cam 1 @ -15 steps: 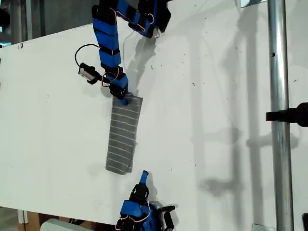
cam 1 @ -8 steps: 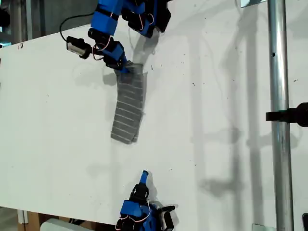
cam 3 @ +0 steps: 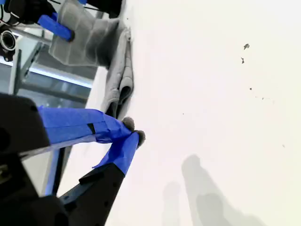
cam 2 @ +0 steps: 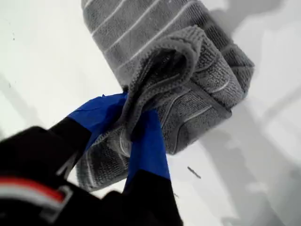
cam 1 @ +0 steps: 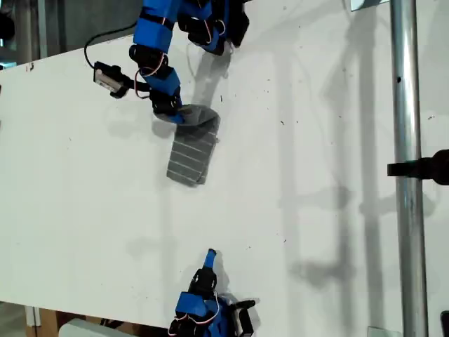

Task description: Grasp corners of a towel and fold twice.

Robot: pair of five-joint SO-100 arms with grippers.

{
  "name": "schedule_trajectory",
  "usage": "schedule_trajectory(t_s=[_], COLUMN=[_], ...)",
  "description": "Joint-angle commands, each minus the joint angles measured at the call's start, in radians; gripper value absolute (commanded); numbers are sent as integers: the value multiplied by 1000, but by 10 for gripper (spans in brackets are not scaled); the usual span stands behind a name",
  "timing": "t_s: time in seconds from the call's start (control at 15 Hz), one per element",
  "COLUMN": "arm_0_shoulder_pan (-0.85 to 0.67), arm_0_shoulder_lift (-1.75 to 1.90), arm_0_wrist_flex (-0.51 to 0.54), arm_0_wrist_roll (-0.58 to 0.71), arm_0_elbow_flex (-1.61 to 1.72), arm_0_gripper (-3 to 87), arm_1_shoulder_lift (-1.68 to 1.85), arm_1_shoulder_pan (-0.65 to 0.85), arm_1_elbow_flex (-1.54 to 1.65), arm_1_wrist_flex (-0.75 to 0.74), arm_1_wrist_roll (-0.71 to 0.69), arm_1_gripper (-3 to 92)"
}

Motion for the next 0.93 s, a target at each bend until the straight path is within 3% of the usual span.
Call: schedule_trajectory(t_s=[0.0, 0.33, 0.4, 0.53, 0.6, 0.73, 0.8, 0.87], arm_0_shoulder_pan=[0, 2, 2, -2, -3, -3, -5, -5], arm_0_shoulder_lift=[8, 8, 8, 8, 8, 8, 8, 8], arm_0_wrist_flex=[2, 3, 3, 3, 3, 3, 3, 3], arm_0_wrist_roll=[2, -2, -2, -2, 0, 0, -2, -2], arm_0_elbow_flex=[8, 8, 8, 8, 9, 9, 9, 9], arm_0_gripper=[-26, -26, -26, -25, -25, -24, -24, -25], arm_1_shoulder_lift=[-241, -477, -474, -451, -419, -330, -273, -215], arm_1_shoulder_pan=[-49, -87, -81, -66, -64, -31, 3, 37], arm_1_elbow_flex=[-170, -344, -351, -368, -370, -377, -364, -342], arm_1_wrist_flex=[-189, -334, -347, -397, -466, -543, -526, -453], arm_1_wrist_roll=[-21, -34, -34, -48, -89, -100, -100, -100], arm_1_gripper=[-2, -2, 42, 354, 354, 176, 108, 100])
